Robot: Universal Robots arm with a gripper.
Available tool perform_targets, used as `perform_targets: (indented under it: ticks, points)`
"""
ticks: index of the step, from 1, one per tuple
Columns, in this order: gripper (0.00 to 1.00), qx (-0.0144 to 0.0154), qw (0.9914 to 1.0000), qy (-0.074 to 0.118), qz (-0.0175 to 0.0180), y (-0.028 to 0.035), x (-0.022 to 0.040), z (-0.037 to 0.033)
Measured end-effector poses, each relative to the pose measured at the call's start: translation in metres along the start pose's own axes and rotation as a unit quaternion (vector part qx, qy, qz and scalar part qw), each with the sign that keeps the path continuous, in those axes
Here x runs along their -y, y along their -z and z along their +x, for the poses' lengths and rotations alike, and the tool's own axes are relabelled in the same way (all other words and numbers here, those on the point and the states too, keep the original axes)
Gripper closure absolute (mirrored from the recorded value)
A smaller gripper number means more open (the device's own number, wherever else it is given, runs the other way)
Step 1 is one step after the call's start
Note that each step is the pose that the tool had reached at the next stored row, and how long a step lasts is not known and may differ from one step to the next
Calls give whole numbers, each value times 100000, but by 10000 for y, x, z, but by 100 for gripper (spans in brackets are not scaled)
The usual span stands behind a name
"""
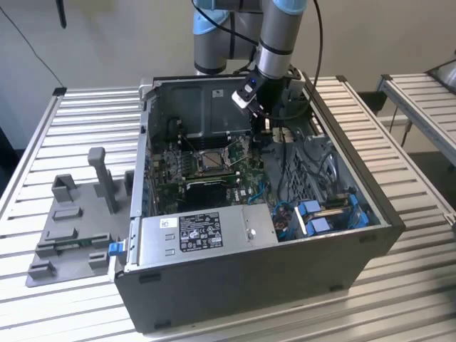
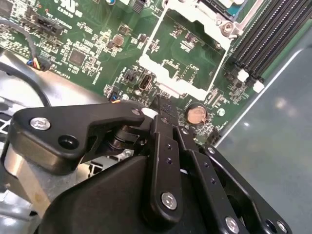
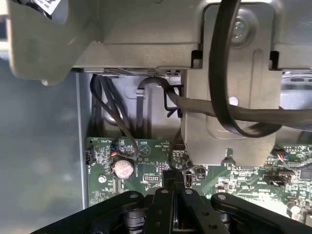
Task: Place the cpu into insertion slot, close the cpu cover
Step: 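Close the cpu cover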
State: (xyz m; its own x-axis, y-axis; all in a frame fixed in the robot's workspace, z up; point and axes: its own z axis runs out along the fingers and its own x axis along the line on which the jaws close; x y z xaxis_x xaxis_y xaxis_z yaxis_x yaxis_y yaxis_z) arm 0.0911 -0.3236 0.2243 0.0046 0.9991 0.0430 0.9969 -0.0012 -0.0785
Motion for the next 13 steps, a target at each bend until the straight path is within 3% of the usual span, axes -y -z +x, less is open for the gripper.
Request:
perform_targets:
  ticks: [4,7,13]
  points:
    - [89,0,100000,0,11,-71,-5,8]
    - [89,5,99998,-17,573,-78,-6,8]
    - [89,12,99990,102,1430,-13,-1,10]
